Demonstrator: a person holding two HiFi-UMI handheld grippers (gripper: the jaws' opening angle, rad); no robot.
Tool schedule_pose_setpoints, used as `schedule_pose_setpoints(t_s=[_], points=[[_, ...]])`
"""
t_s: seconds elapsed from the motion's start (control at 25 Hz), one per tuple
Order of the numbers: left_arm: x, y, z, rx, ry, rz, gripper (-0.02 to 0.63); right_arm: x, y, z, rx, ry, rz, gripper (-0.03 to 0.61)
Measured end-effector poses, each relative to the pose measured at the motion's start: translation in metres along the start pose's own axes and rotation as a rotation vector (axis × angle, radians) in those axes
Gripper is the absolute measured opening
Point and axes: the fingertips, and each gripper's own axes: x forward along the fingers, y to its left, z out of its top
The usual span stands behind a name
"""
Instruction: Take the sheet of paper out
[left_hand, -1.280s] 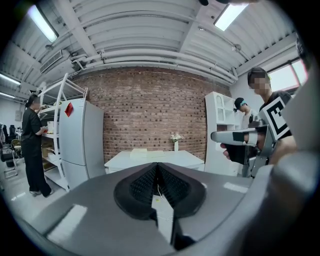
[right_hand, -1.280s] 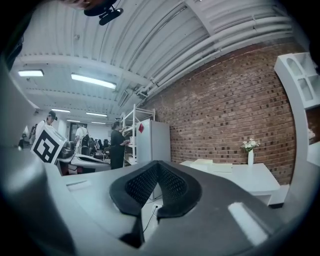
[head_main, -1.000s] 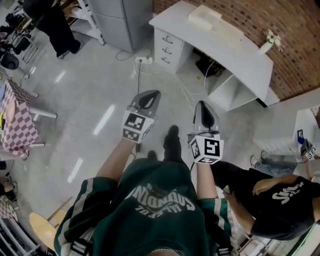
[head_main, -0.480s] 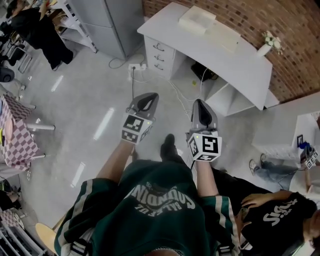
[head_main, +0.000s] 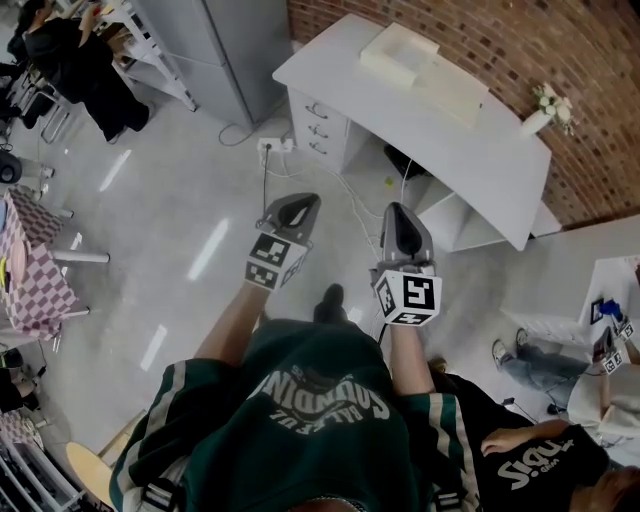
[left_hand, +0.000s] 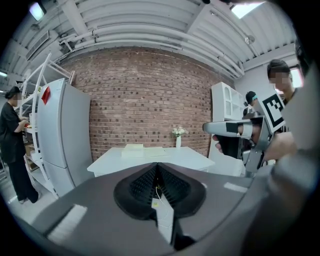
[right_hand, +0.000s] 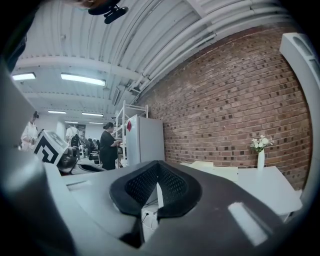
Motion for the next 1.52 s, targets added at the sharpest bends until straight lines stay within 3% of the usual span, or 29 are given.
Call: schedule_pose_setpoints(t_s=[0.76,1.52], points=[[0.107,0.011,0.029,0.005,-0.004,-0.002,0.011,0.062,-0.077,-0.004,0.004,0.022,0.009,0.0],[0.251,0.139,0.074,0.007,-0.013,-0.094,0.011,0.239,-0.123,0.016,-0.022,0.06,-0.07,0.0]])
